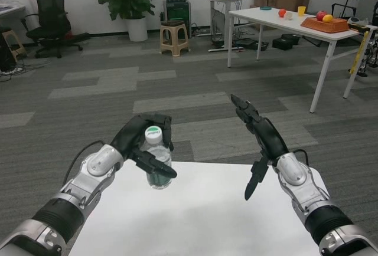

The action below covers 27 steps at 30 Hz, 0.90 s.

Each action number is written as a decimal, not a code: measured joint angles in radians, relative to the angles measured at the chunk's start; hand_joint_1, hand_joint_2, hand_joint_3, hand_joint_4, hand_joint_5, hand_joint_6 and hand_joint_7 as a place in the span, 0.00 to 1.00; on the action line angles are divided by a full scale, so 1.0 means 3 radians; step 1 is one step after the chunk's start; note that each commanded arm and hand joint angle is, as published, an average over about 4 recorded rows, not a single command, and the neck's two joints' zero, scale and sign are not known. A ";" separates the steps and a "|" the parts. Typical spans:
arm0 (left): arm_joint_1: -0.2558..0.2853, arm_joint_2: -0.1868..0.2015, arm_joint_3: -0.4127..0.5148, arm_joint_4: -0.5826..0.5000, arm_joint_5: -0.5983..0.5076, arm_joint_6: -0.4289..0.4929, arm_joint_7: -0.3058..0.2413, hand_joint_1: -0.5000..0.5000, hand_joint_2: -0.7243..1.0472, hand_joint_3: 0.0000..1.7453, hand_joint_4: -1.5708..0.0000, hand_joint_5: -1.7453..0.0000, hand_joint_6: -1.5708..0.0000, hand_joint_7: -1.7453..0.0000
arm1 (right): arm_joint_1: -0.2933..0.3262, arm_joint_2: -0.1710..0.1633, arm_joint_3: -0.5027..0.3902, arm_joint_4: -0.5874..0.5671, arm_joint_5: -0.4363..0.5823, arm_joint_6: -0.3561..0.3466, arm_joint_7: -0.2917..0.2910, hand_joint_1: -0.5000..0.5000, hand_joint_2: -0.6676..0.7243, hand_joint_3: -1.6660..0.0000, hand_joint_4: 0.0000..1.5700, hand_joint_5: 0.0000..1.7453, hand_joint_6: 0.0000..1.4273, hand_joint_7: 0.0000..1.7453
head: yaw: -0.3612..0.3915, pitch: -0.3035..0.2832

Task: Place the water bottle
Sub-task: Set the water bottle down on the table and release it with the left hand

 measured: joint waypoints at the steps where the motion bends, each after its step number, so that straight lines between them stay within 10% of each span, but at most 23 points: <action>1: 0.0000 -0.0003 0.0001 0.0078 -0.0001 -0.0001 0.0011 0.58 0.60 0.10 0.00 0.00 0.15 0.00 | 0.0000 0.0000 0.0000 0.0000 0.0000 0.0000 0.0000 0.04 0.95 1.00 0.00 0.00 0.00 0.00 | 0.0000 0.0001; 27: -0.0165 -0.0152 -0.0479 0.1937 -0.0403 -0.0836 0.0671 0.56 0.50 0.05 0.06 0.00 0.10 0.00 | 0.0000 0.0002 0.0006 0.0001 0.0000 0.0000 -0.0003 0.04 0.95 1.00 0.00 0.00 0.00 0.00 | 0.0025 0.0011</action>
